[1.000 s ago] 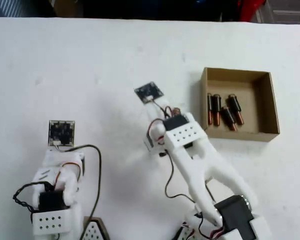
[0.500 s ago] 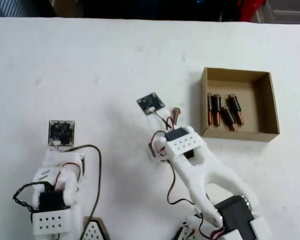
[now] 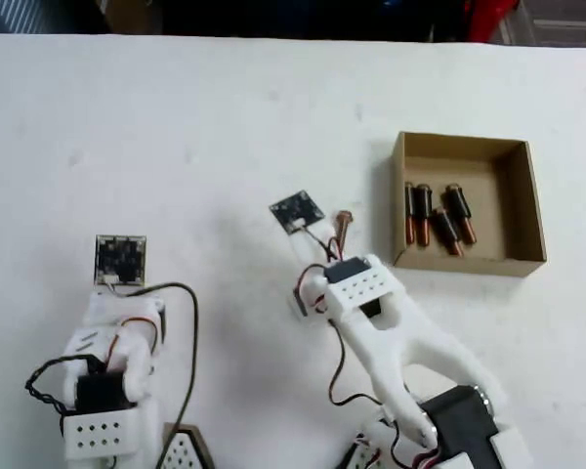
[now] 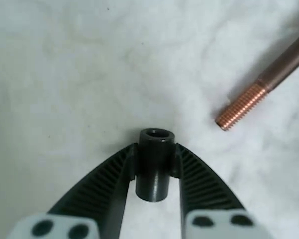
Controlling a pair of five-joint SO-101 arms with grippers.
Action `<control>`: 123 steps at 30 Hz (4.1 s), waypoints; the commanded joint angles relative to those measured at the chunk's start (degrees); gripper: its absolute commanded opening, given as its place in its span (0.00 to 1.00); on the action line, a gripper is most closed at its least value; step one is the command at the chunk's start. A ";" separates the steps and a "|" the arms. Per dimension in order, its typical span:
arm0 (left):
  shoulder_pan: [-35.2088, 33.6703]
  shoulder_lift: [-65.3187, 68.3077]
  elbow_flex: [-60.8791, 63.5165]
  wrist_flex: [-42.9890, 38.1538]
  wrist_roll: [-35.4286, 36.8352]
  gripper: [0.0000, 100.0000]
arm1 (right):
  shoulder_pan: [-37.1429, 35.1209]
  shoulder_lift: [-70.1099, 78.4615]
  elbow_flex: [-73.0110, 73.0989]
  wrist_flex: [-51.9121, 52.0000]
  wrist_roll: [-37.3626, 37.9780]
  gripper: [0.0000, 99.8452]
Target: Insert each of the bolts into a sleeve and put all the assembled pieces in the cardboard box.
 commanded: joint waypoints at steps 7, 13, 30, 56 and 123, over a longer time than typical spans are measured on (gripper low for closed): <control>-0.48 -0.57 -0.26 -1.58 0.35 0.02 | -0.31 2.15 -0.18 -2.15 0.62 0.08; -0.48 -0.57 -0.26 -1.49 0.35 0.02 | -0.13 7.43 -2.46 -3.38 0.53 0.08; -0.48 -0.57 -0.26 -1.58 0.35 0.02 | 0.13 1.98 -3.43 -1.71 0.35 0.02; -0.13 -0.57 -0.26 -1.76 -4.40 0.02 | 14.64 -59.47 0.53 21.93 0.62 0.02; 29.58 48.40 -57.41 18.11 -1.76 0.02 | 33.63 -88.66 33.23 -7.52 -10.46 0.02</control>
